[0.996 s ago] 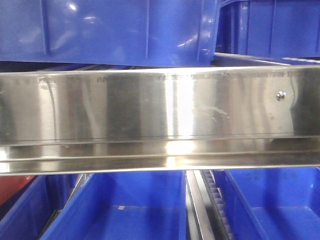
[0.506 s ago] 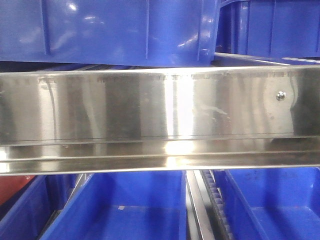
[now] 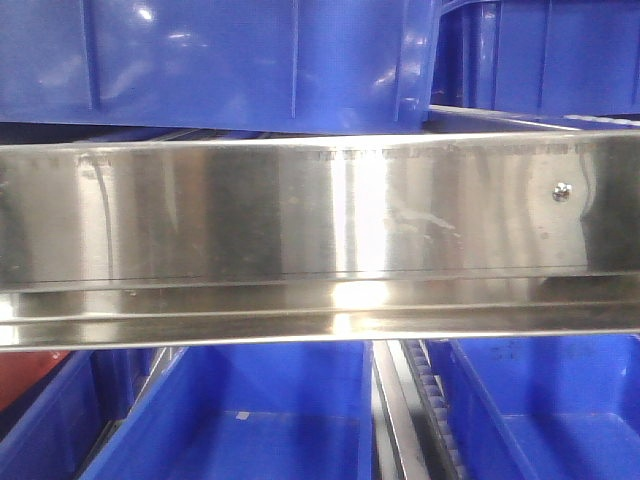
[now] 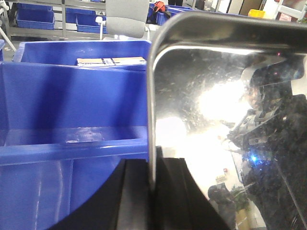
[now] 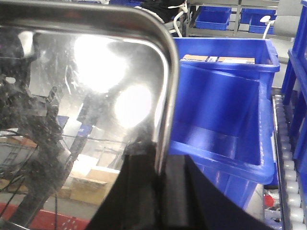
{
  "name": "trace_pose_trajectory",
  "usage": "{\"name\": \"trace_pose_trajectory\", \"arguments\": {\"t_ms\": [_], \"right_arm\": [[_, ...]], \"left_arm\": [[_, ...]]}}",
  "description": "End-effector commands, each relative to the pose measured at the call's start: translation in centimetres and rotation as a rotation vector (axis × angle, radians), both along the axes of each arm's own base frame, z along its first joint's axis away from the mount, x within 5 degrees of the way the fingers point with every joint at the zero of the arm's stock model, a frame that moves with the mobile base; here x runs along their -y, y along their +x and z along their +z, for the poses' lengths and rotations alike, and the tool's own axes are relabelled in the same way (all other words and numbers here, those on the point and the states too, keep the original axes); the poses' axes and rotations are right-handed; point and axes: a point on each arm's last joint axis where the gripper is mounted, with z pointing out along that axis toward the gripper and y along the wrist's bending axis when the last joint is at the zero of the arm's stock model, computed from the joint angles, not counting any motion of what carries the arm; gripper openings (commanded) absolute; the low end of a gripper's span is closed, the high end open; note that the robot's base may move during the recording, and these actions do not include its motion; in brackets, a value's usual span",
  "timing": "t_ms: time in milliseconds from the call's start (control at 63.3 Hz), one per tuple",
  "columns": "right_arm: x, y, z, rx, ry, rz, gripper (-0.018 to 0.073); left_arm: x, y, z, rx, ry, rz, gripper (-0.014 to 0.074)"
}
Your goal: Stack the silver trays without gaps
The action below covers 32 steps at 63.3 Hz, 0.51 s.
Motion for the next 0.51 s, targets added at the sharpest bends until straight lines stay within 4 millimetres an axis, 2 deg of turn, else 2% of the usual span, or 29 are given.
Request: {"name": "trace_pose_trajectory", "arguments": {"t_ms": [0, 490], "right_arm": [[0.49, -0.29, 0.89, 0.059, -0.019, 0.000, -0.0080], [0.49, -0.29, 0.89, 0.059, -0.019, 0.000, -0.0080]], "left_arm": [[-0.12, -0.52, 1.09, 0.072, -0.025, 0.000, -0.0016], [-0.12, -0.52, 1.09, 0.072, -0.025, 0.000, -0.0016]]}}
